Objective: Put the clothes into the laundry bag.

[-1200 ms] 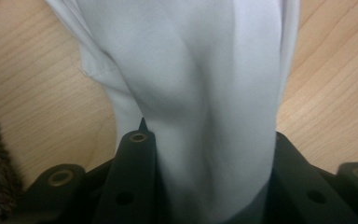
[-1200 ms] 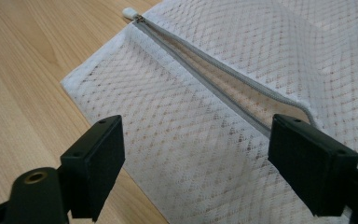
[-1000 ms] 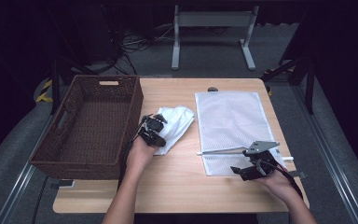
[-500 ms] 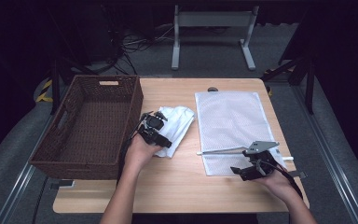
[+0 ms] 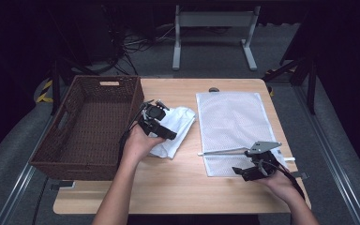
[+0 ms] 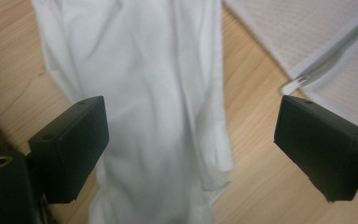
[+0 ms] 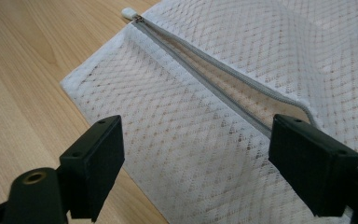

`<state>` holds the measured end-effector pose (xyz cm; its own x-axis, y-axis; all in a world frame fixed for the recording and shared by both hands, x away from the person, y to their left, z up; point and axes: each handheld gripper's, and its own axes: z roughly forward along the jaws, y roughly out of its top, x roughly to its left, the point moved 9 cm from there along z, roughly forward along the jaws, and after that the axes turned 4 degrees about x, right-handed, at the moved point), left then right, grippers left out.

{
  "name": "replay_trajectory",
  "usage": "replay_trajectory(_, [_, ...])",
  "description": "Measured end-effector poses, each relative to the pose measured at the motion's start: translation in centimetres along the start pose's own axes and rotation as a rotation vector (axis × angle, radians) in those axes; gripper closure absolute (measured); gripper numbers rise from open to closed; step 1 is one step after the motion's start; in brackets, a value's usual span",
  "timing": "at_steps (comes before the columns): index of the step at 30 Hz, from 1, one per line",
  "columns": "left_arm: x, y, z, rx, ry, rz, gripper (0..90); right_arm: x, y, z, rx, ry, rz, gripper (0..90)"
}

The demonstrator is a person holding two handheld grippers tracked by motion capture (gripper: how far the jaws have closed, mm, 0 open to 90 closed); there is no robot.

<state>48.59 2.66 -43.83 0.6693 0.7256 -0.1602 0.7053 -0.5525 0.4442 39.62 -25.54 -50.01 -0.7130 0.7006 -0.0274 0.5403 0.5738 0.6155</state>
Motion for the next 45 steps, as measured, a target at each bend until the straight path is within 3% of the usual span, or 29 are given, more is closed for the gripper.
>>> replay_trajectory(4, [-0.8, 0.2, -0.4, -0.027, -0.057, 0.048, 18.4, -0.2, 0.0, -0.2, -0.007, -0.001, 0.014, 18.6])
replay_trajectory(9, [-2.3, -0.2, -0.6, -0.053, -0.109, 0.122, 34.7, -1.1, -0.1, -0.6, -0.02, -0.01, 0.053, 22.5])
replay_trajectory(13, [-3.5, -0.8, -0.3, -0.062, -0.146, 0.155, 55.2, -1.7, -0.3, -1.1, -0.012, -0.027, 0.073, 30.8])
replay_trajectory(16, [-4.1, -0.9, 0.1, -0.065, -0.148, 0.178, 70.2, -1.9, -0.4, -1.3, -0.005, -0.037, 0.076, 35.8])
replay_trajectory(17, [-4.5, -1.1, 0.4, -0.06, -0.149, 0.19, 70.2, -2.1, -0.5, -1.5, 0.001, -0.041, 0.08, 38.3])
replay_trajectory(18, [-5.3, -1.2, 0.9, -0.06, -0.155, 0.201, 80.4, -2.4, -0.7, -1.7, 0.004, -0.049, 0.088, 44.5])
replay_trajectory(20, [-5.6, -1.2, 1.1, -0.059, -0.157, 0.203, 87.2, -2.6, -0.9, -1.8, 0.008, -0.054, 0.088, 46.6])
replay_trajectory(24, [-7.5, -1.1, 2.4, -0.052, -0.168, 0.254, 90.0, -3.6, -1.5, -2.5, 0.013, -0.072, 0.114, 65.9])
replay_trajectory(27, [-8.6, -1.0, 3.2, -0.063, -0.182, 0.263, 90.0, -4.8, -2.3, -3.0, 0.026, -0.096, 0.132, 80.7])
replay_trajectory(30, [-9.6, -1.0, 4.1, -0.063, -0.194, 0.287, 90.0, -5.8, -3.2, -3.4, 0.036, -0.108, 0.15, 87.9])
replay_trajectory(39, [-11.8, -1.2, 7.3, -0.045, -0.204, 0.349, 90.0, -8.0, -5.1, -3.7, 0.075, -0.15, 0.2, 89.8])
replay_trajectory(45, [-12.4, -1.4, 8.9, -0.015, -0.195, 0.369, 90.0, -8.0, -5.6, -3.2, 0.105, -0.144, 0.2, 89.9])
